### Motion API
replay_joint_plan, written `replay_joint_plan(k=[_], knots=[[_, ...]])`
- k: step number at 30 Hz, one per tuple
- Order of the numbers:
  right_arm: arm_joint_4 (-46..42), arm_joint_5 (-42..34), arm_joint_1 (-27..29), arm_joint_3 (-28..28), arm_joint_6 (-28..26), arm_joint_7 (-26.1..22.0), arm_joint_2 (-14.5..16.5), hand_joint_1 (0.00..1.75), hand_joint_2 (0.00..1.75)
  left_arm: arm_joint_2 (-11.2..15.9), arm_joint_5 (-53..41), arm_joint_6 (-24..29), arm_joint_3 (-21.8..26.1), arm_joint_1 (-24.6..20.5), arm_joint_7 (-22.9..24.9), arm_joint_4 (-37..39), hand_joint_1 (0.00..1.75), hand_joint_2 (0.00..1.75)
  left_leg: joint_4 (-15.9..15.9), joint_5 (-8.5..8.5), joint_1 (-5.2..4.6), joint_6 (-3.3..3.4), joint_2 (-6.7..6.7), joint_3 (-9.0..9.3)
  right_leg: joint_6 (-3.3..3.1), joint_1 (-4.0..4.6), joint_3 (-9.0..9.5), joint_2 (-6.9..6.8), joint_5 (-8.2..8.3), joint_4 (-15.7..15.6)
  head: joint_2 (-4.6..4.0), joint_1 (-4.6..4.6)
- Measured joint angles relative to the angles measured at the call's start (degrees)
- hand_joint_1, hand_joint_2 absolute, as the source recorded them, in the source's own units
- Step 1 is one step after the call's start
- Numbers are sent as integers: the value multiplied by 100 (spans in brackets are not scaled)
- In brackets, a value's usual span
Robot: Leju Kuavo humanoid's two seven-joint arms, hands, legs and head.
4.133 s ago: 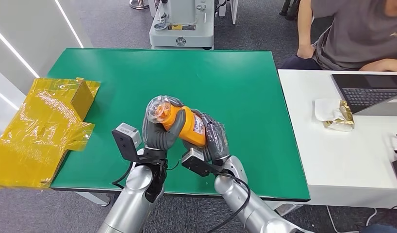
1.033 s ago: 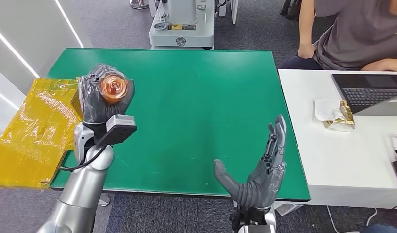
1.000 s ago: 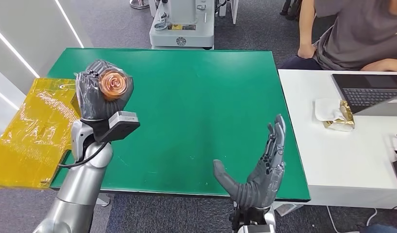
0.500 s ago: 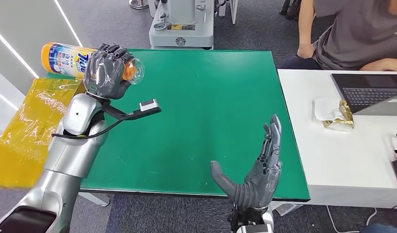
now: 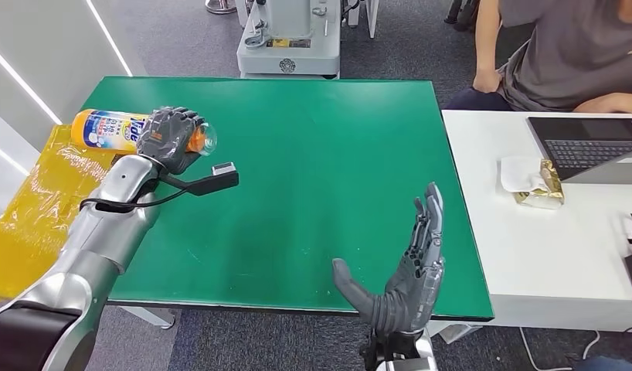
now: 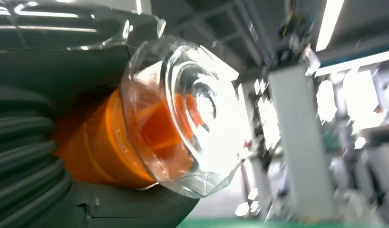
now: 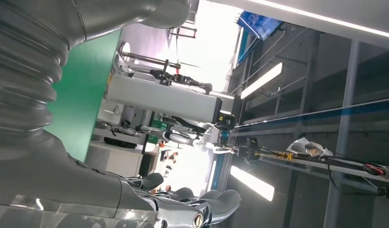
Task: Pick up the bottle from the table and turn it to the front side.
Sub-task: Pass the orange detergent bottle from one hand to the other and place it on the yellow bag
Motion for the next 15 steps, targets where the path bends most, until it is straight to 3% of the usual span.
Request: replay_joint_plan(k=[15], knots=[[-5, 50, 10, 81, 8, 0, -50, 0, 175, 252, -219, -75, 0, 92, 350, 798, 175, 175, -1, 0, 0, 0, 3, -1, 0, 0, -1, 2, 0, 0, 0, 1]])
